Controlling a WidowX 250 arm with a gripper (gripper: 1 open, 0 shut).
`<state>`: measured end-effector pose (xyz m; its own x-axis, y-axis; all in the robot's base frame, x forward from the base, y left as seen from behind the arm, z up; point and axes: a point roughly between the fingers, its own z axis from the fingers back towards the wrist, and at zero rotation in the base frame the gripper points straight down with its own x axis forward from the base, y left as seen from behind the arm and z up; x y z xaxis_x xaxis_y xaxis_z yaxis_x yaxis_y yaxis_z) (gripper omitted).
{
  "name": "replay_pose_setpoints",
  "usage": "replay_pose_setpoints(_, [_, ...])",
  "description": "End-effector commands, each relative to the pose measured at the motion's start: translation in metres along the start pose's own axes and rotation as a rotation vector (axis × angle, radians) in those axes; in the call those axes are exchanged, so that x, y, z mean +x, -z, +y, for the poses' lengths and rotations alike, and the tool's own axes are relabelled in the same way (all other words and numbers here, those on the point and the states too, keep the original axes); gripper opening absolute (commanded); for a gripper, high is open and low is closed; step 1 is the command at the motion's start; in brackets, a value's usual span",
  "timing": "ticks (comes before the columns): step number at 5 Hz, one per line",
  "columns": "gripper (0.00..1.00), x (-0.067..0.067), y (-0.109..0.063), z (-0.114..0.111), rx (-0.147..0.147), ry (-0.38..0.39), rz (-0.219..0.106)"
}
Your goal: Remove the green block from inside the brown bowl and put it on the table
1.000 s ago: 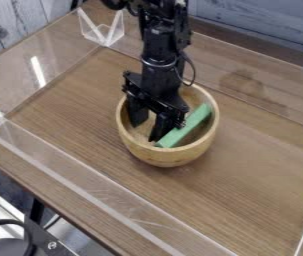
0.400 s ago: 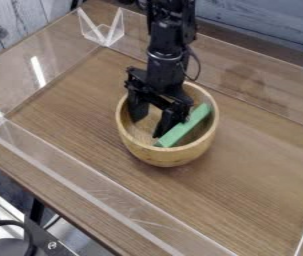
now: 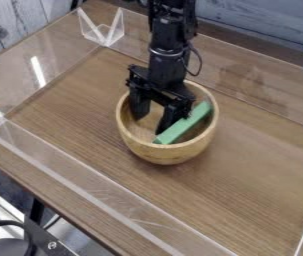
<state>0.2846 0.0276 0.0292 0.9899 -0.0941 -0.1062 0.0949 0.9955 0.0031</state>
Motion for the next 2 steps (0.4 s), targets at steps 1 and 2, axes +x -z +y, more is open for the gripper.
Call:
replay_pose_setpoints(1, [1.0,0.0121,-0.0061,-0.0012,0.01,0.0,-0.031])
replay_pose_setpoints(2, [1.0,0.0183,-0.0065,-0.0024,0.021,-0.003,-0.032])
